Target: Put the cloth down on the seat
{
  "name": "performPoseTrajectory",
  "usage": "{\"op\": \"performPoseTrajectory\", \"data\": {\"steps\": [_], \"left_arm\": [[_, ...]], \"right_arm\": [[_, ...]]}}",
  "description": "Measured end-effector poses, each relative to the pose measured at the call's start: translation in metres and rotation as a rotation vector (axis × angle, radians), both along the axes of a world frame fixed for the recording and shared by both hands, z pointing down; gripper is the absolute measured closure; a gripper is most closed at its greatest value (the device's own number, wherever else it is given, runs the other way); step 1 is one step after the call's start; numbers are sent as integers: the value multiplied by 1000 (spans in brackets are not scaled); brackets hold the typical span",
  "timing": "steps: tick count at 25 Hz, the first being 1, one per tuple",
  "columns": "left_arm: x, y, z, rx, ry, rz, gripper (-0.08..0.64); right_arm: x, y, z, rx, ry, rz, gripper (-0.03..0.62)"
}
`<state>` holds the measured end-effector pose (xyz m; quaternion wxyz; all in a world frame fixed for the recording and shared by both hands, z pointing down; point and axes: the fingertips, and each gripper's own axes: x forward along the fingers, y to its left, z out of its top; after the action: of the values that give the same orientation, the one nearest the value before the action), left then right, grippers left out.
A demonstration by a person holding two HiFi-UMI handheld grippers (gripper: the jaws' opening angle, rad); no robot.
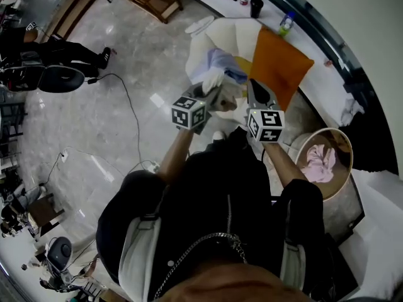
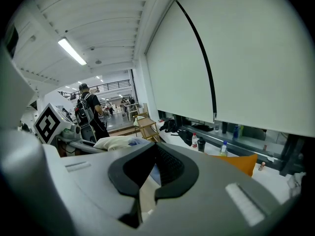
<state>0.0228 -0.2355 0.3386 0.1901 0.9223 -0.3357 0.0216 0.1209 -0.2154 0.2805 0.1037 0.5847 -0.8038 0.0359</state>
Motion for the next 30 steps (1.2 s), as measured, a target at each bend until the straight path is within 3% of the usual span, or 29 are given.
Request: {"op": "performPoseTrajectory", "data": {"steps": [16,30], "left_arm": [[38,-36,-3,-36,25,-75,465],[27,-108,21,-13,6,-40,466]], "right_arm": [[47,-49,-6,-41,-3,-90,591],[50,-105,13,-64,19,-44,591]]}}
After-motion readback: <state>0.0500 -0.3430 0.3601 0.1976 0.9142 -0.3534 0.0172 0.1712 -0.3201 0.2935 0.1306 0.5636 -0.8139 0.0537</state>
